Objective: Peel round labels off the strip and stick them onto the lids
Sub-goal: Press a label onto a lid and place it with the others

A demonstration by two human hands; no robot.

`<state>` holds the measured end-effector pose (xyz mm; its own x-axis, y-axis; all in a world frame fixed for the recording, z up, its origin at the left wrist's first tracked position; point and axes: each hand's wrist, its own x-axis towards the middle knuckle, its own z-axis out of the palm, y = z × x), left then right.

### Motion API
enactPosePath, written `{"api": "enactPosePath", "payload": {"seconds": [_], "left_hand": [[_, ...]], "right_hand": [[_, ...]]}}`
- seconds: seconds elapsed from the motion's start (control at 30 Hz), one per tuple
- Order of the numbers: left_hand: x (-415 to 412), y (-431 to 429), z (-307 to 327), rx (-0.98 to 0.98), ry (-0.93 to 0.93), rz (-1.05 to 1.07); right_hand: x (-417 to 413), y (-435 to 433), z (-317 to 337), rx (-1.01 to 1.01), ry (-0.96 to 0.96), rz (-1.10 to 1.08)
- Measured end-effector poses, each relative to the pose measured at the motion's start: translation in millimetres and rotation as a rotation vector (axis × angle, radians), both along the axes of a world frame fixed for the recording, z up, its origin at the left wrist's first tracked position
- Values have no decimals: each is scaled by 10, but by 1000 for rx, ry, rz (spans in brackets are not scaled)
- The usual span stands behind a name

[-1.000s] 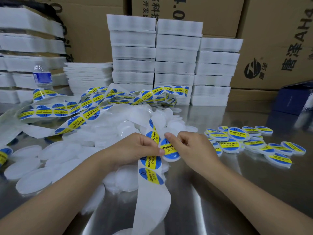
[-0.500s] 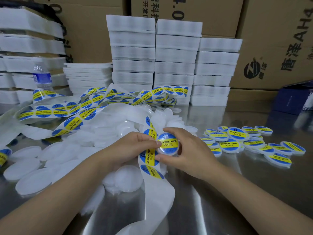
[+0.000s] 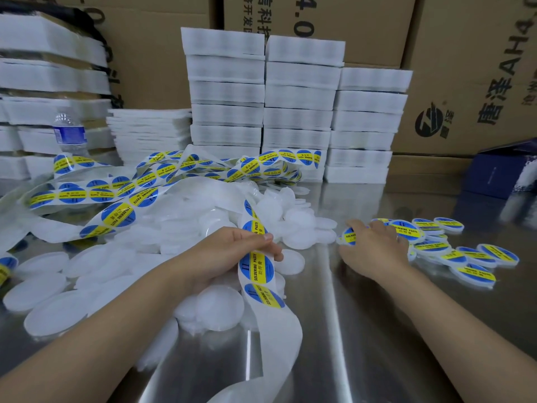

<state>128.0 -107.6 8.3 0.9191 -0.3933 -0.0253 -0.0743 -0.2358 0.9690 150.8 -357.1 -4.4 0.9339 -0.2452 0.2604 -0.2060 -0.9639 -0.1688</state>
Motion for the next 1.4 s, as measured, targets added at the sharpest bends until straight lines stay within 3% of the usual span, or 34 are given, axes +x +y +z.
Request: {"api": "enactPosePath", "payload": {"seconds": [0.2, 0.33, 0.53, 0.67, 0.77, 0.93, 1.03, 1.4], "left_hand": [[-2, 7, 0, 2, -6, -10], [1, 25, -3, -8, -34, -36], [-23, 32, 13, -49, -29, -51], [-39, 18, 26, -118, 5, -32], [-45, 15, 28, -146, 16, 12], [-34, 15, 32, -256, 42, -3], [-11, 25, 19, -246, 34, -5], [-4, 19, 18, -313, 92, -17]], "right_hand": [[71, -92, -88, -65, 107, -13], [59, -165, -68, -189, 138, -139], [25, -142, -9, -269, 85, -160], [-22, -47, 39, -186, 7, -24], [-101, 113, 145, 44, -139, 130], [-420, 465, 232, 366, -266, 735], [-568, 556, 220, 303, -187, 977], [-501, 612, 118, 229, -280, 936]]}}
